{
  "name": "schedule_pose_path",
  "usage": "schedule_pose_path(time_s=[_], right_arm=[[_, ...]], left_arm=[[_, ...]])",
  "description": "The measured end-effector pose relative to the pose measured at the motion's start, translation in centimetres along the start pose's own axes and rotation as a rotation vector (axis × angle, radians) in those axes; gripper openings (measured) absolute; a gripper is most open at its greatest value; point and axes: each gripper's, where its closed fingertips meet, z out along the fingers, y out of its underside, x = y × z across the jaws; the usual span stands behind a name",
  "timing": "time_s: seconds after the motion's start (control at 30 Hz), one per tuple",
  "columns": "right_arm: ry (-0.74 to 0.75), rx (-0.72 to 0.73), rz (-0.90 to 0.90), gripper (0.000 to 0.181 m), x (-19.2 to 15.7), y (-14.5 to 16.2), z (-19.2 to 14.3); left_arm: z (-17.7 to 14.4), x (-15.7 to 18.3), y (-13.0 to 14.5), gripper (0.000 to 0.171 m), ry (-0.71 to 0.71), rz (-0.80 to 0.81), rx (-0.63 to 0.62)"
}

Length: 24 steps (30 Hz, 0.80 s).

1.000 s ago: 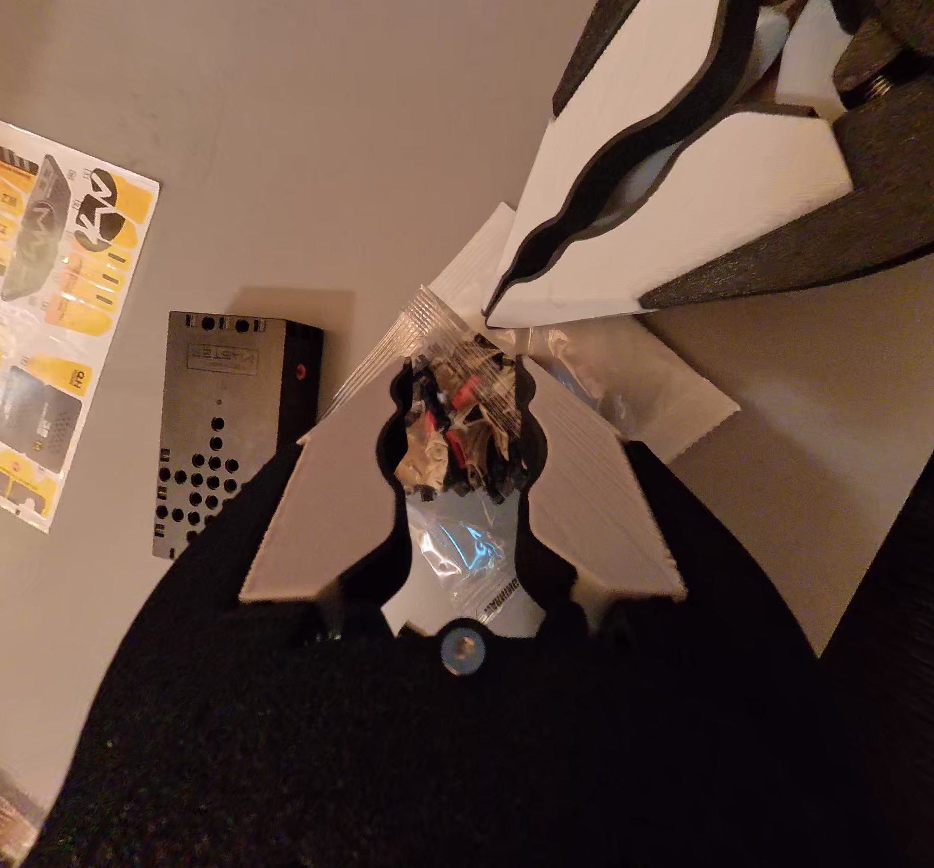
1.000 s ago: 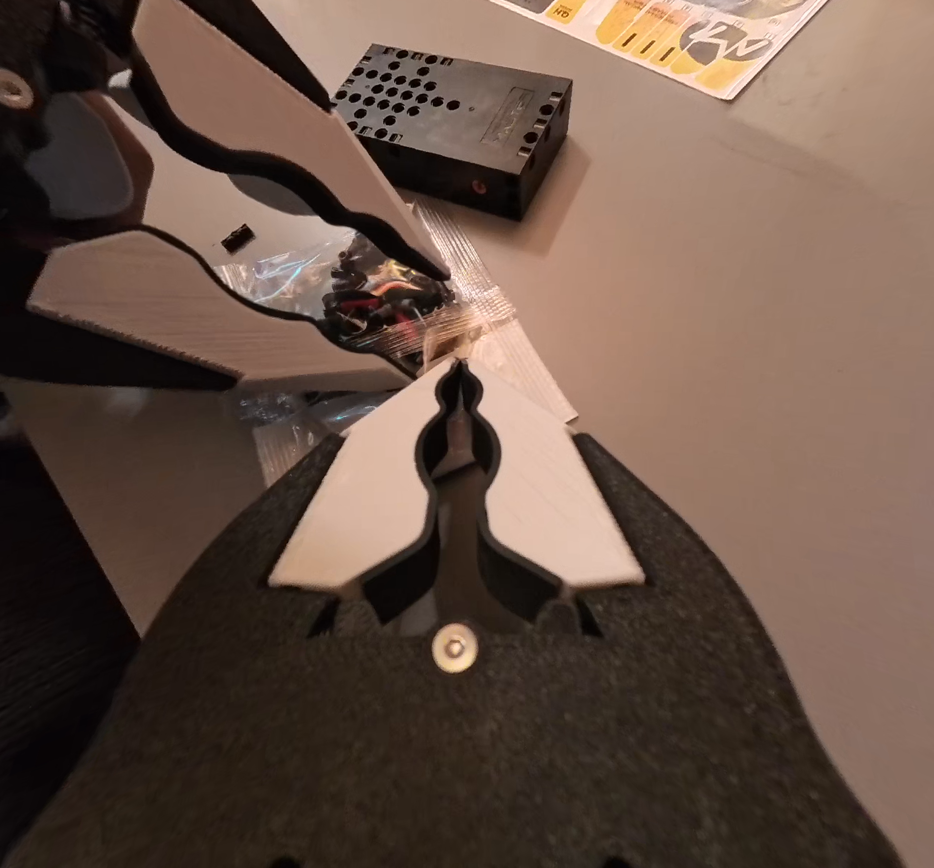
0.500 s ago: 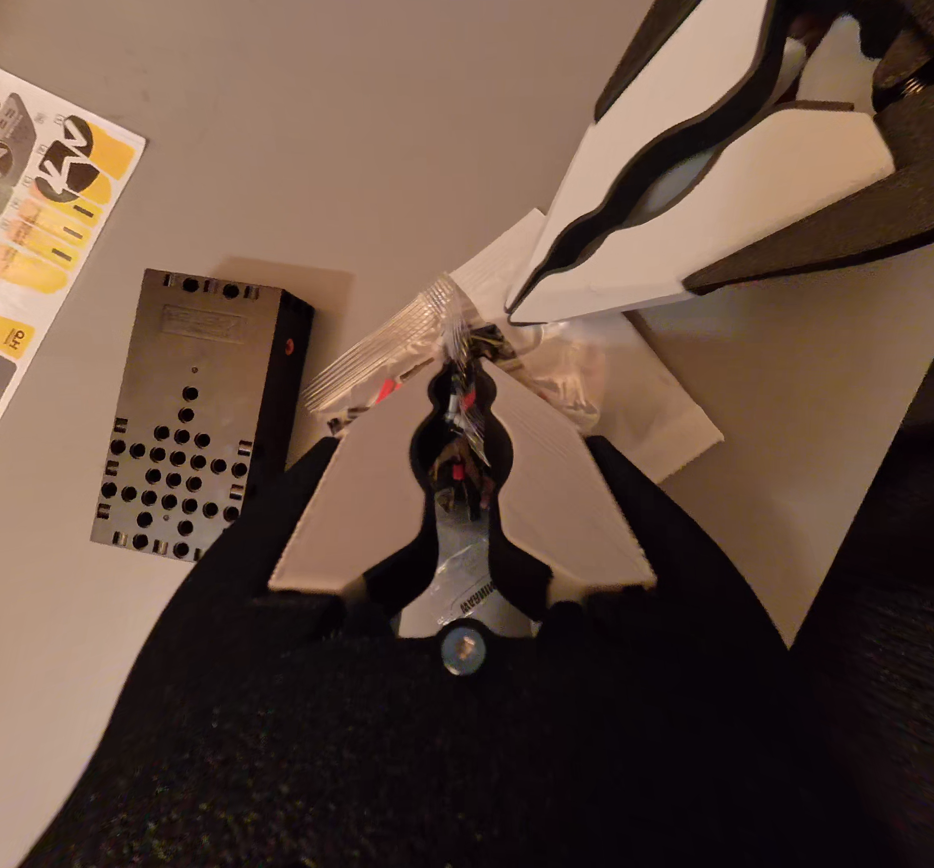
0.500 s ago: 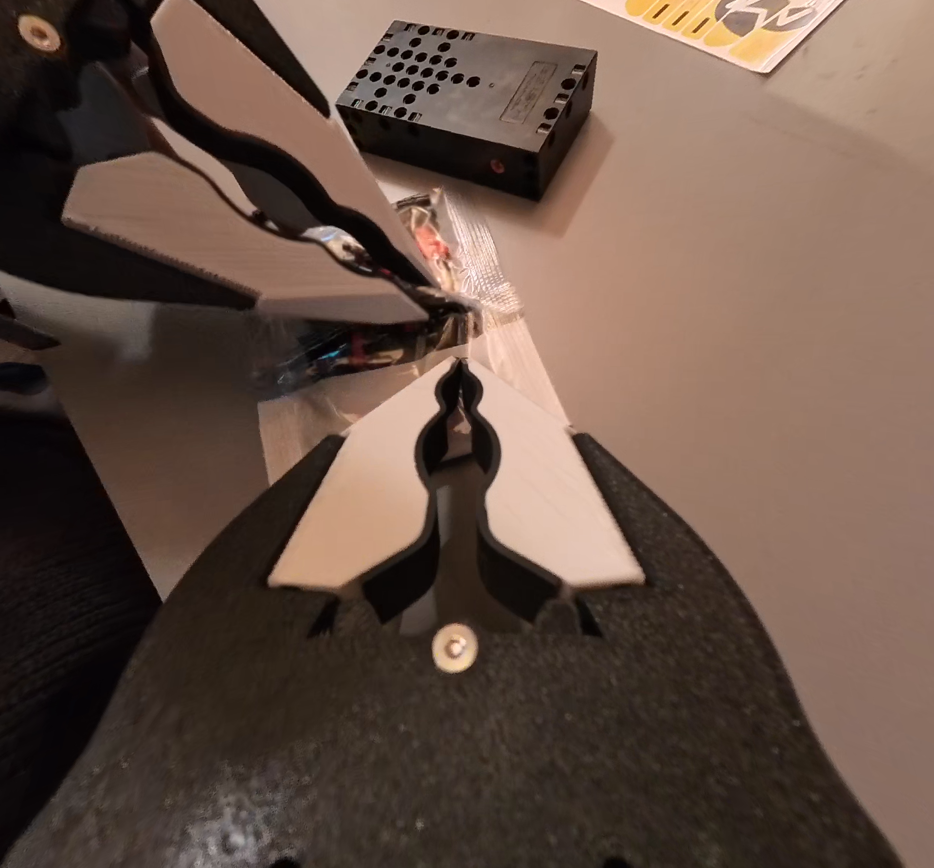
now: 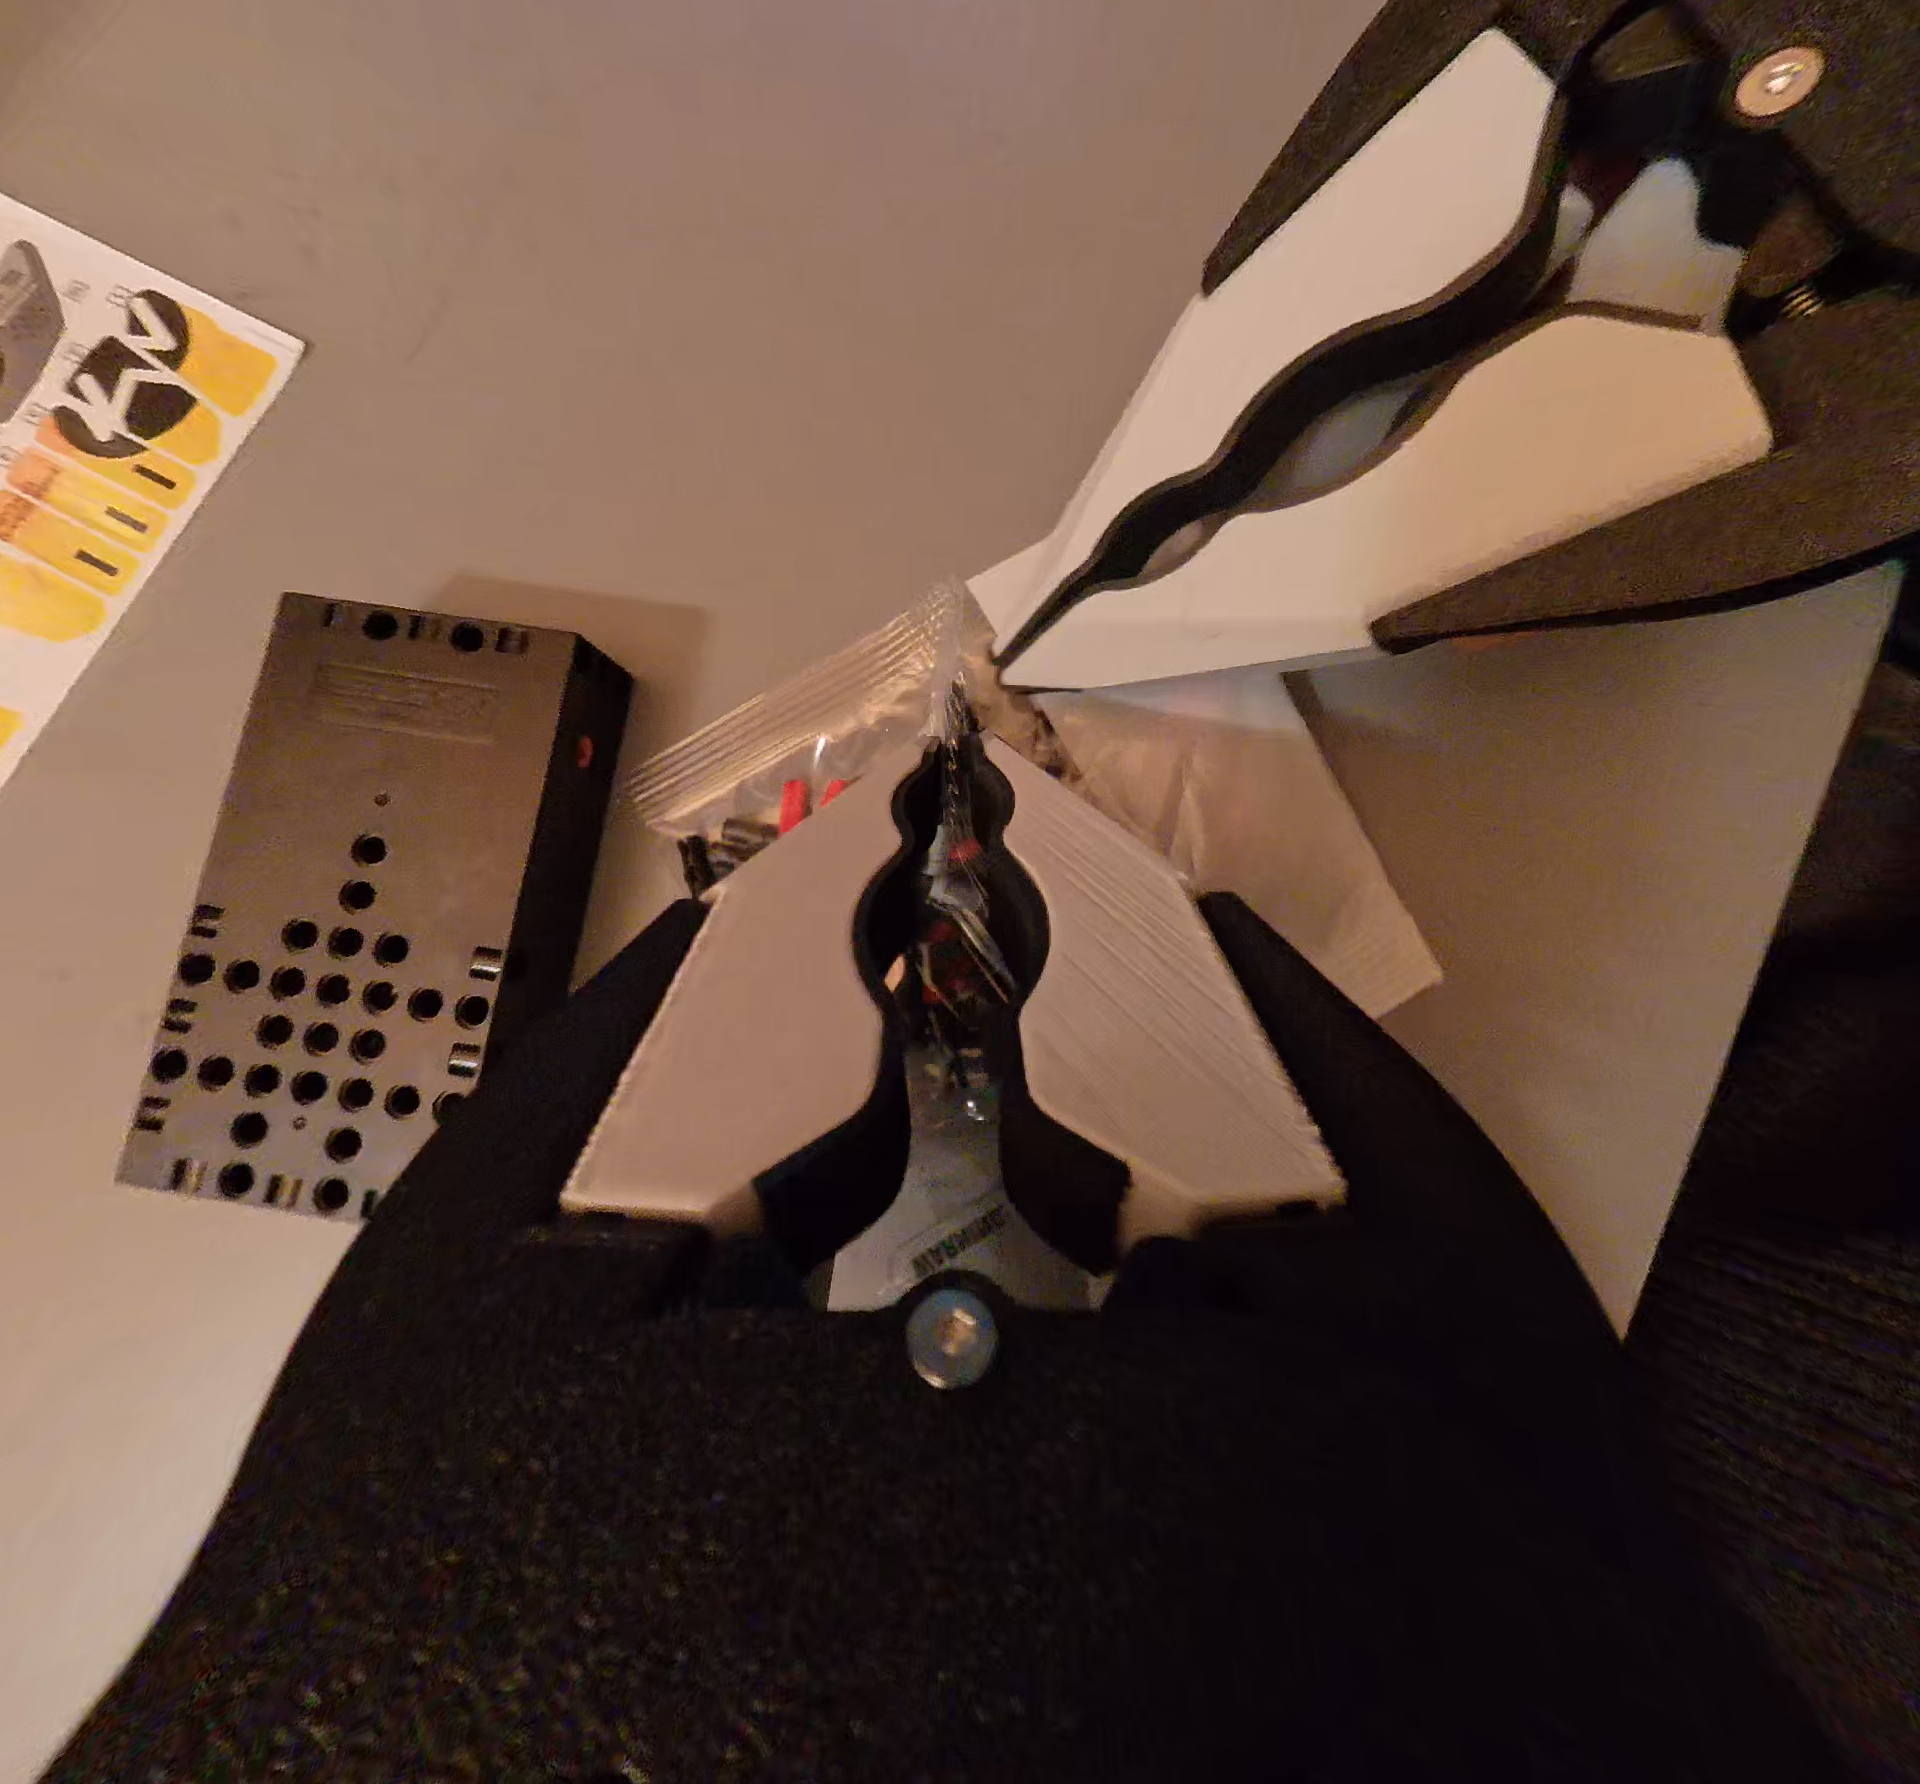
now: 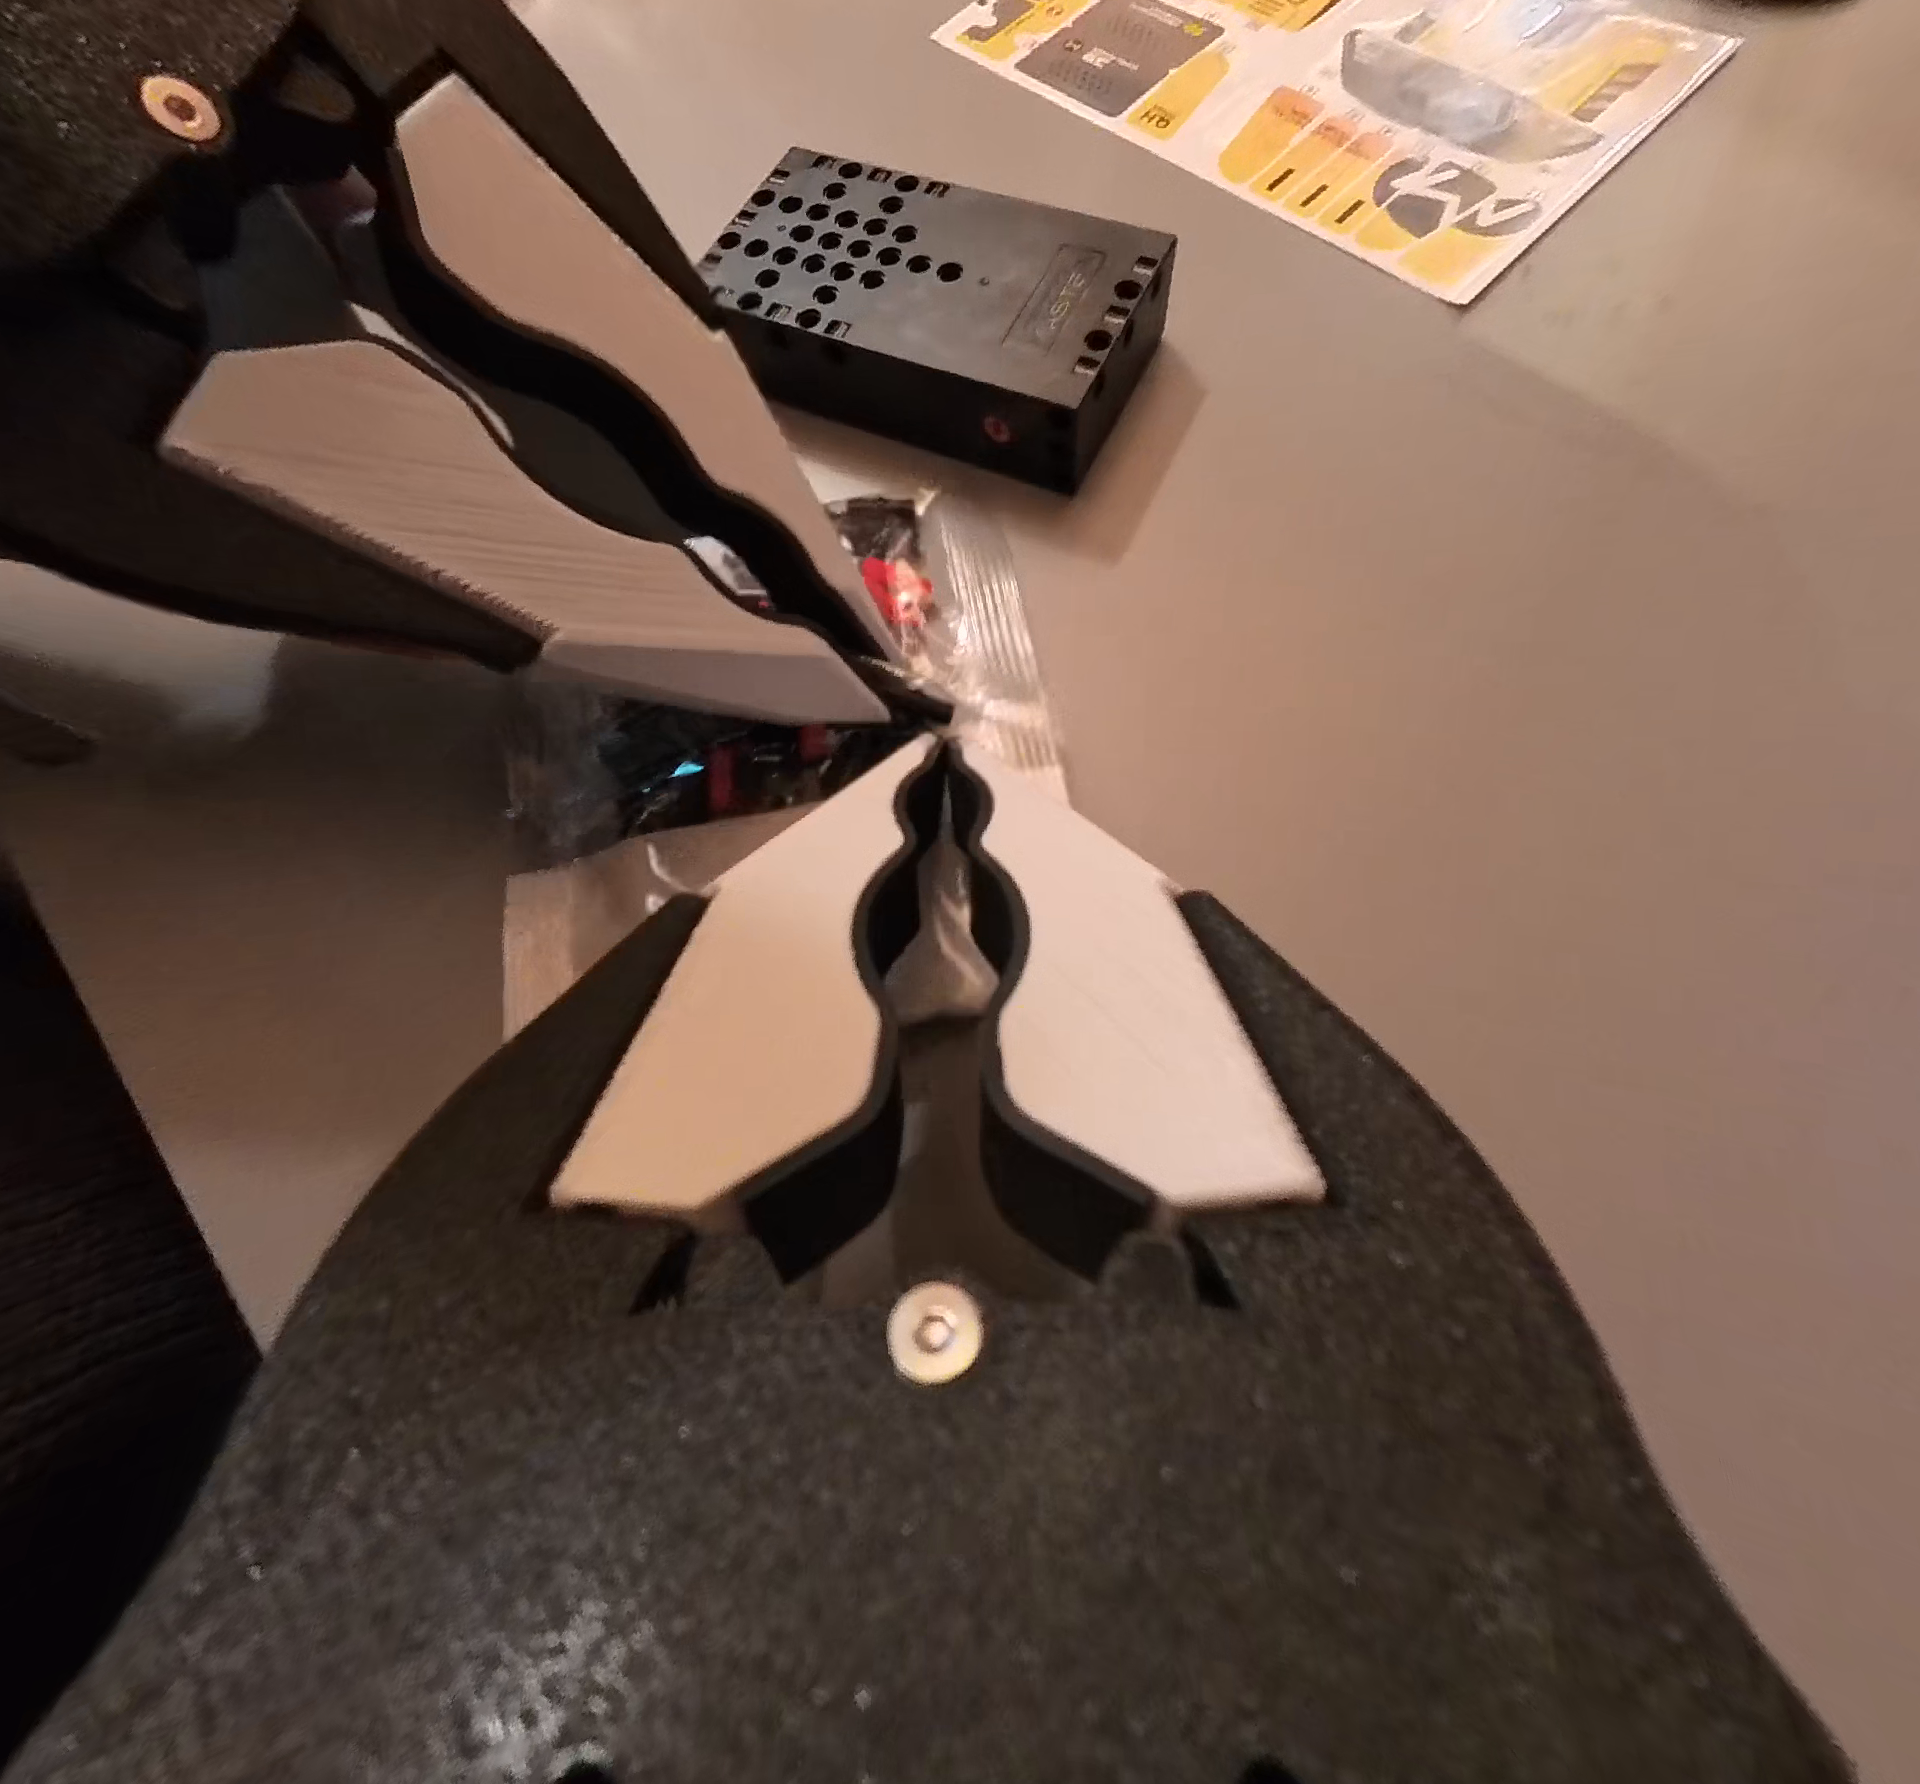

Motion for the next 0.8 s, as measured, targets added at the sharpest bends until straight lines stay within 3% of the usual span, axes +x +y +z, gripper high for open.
schedule_pose_path(time_s=[0.4,0.8], right_arm=[[0.038,-0.082,0.013,0.0,0.9,1.1,0.7],[-0.062,-0.092,0.095,0.001,0.7,1.6,0.3]], left_arm=[[0.1,0.1,-0.4,0.003,0.071,-0.054,0.047],[-0.3,-0.5,-0.7,0.001,0.152,-0.172,0.096]])
